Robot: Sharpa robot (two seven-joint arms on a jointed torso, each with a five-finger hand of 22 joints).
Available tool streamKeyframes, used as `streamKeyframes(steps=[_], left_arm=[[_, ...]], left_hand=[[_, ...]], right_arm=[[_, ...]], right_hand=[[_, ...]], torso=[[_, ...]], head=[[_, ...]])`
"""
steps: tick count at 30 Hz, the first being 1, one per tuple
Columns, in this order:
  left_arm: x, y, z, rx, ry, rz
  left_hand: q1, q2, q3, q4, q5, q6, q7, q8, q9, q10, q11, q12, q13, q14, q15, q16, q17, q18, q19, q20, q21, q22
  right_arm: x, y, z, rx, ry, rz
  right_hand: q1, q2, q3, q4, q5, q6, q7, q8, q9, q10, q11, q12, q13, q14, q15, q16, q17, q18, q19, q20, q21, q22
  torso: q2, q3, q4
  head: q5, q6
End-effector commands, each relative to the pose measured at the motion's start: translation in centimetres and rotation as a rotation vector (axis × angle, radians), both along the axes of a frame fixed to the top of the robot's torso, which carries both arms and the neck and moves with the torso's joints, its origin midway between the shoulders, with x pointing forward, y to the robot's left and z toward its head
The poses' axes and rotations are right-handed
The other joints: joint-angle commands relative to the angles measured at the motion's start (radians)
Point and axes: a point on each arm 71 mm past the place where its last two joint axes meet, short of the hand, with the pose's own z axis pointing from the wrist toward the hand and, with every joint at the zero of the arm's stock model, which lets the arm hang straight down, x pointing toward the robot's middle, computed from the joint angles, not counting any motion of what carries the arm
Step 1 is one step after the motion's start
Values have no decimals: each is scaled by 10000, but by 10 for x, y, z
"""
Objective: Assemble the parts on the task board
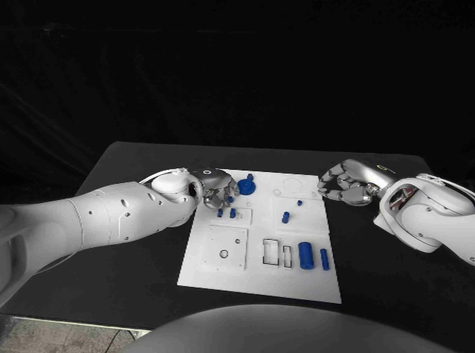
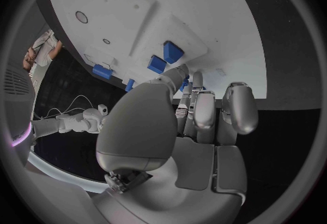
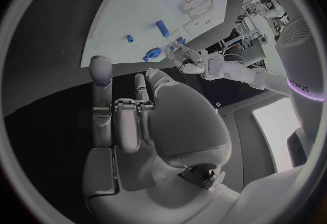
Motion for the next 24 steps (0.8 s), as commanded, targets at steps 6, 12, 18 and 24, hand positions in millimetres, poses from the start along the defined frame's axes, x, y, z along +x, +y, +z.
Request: streamKeyframes(steps=[6, 12, 18, 24], left_arm=[[3, 12, -1, 215, -221, 215], [7, 34, 2, 173, -670, 552], [10, 63, 6, 218, -1110, 1050], [9, 89, 17, -609, -1421, 1548]], left_hand=[[-64, -61, -25, 60, -133, -123, -59, 34, -100, -107, -42, -50, 31, -44, -9, -27, -7, 10, -43, 8, -73, 1787], [73, -91, 36, -26, -52, 207, -49, 202, -146, -113, -141, 134, 222, -507, -84, -372, -723, 65, -222, -18, -297, 1718], [181, -96, 51, -170, -112, 563, 21, 576, -144, -819, -183, 1443, 1476, -1631, -120, -1468, -2391, 125, -504, 12, -662, 1626], [53, -122, 44, -41, -203, 690, 124, 984, -49, -1846, -44, 2381, 2389, -1936, -22, -1746, -2804, 191, -731, 47, -981, 1543]], right_arm=[[0, 0, -1, -34, 58, 15], [0, 0, 1, -41, -16, -5], [7, 4, 16, -184, -414, 150], [19, 19, 40, -939, -732, 609]], right_hand=[[52, -5, 44, 1, 45, 73, 8, -32, 14, 457, 40, -30, 2028, 706, 61, -60, 1319, 183, -63, 6, -30, -9], [49, -32, 63, -15, 42, 84, 10, -28, 24, 338, 44, -169, 1911, 683, 66, -121, 1250, 201, -110, 11, -173, -62], [476, -419, 475, -511, 2092, 439, -53, 339, 322, -415, -32, -1178, 1124, 620, -5, -260, 1099, 247, -232, -69, -422, -78], [446, -912, 1007, -871, 2424, 51, -8, 824, 1015, -3340, -20, -5246, -1902, 281, -10, -923, 401, 329, -819, -60, -1294, -220]], torso=[[0, -7, 1], [-8, -22, -9], [-13, -16, 20], [-8, -54, 54]], head=[[11, 2], [25, 2], [8, 2], [-44, 2]])
